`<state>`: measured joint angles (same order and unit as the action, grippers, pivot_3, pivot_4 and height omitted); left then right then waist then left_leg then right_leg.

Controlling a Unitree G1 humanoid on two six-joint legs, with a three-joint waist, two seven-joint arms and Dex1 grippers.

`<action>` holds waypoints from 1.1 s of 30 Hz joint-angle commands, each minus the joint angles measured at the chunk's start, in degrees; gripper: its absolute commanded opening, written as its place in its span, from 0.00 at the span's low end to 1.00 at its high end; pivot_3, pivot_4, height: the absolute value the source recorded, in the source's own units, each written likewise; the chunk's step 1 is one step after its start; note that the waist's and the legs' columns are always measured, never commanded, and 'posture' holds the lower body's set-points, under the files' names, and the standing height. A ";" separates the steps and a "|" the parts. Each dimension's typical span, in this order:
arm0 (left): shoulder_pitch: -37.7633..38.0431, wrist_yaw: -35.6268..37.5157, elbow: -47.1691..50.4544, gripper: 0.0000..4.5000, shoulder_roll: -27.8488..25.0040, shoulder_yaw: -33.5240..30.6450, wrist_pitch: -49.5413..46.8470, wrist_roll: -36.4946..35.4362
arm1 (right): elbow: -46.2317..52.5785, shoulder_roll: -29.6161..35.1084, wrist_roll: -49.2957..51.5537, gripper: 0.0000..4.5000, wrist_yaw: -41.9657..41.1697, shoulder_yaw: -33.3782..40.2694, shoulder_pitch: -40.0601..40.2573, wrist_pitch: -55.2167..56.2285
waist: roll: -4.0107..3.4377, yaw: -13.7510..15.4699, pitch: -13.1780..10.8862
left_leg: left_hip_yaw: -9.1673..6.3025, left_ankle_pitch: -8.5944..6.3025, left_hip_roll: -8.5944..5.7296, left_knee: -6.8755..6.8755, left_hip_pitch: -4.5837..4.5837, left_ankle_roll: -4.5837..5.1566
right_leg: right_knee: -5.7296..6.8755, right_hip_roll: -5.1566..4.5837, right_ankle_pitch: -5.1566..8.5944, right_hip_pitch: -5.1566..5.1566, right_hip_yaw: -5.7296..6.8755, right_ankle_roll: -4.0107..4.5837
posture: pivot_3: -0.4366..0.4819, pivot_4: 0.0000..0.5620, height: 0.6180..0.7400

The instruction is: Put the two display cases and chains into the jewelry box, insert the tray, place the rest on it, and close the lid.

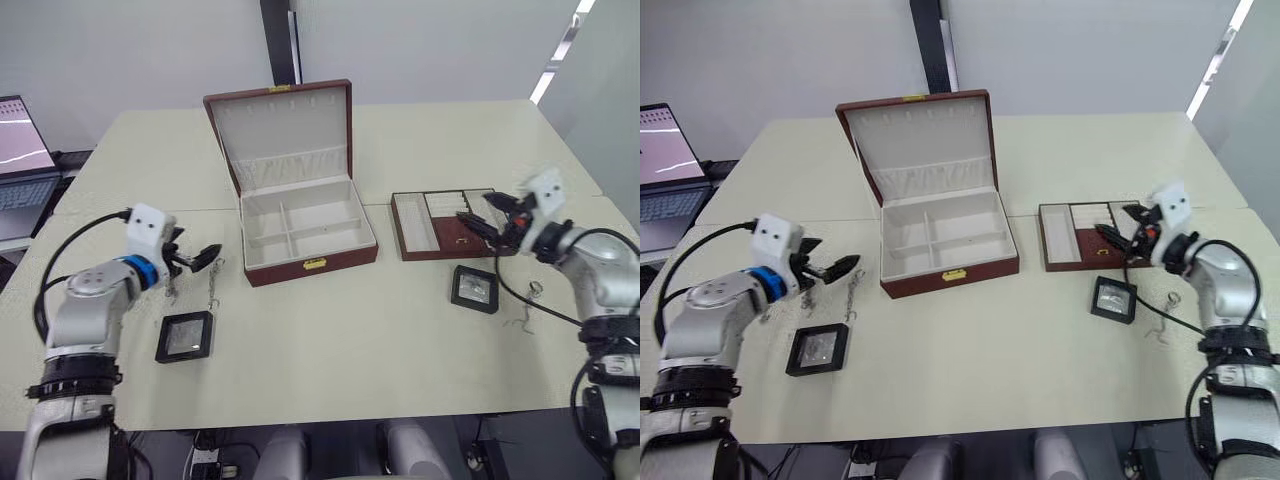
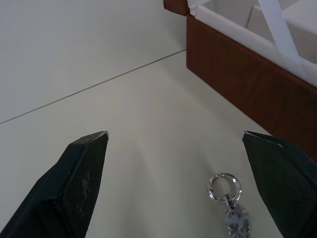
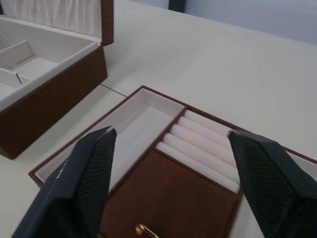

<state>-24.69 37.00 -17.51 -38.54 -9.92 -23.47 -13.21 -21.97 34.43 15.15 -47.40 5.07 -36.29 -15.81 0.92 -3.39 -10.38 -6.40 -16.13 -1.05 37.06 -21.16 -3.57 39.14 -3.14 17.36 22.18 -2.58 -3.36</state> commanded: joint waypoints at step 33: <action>2.01 8.41 12.15 0.01 5.88 11.23 -4.25 2.29 | 14.80 -14.31 -6.52 0.00 -4.66 -15.99 0.03 -9.57 | 0.03 0.17 0.05 | -0.16 0.05 -0.13 0.05 -0.23 -0.08 | -0.03 -0.07 -0.05 0.16 0.10 0.02 | 0.48 0.27 1.00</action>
<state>-22.58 41.93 -9.30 -33.96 -1.94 -28.41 -9.06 -13.34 21.84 5.50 -48.77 -8.26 -35.46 -25.17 0.96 -3.23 -10.33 -6.58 -16.08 -1.18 37.12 -21.38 -3.63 39.12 -3.21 17.31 22.33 -2.48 -3.35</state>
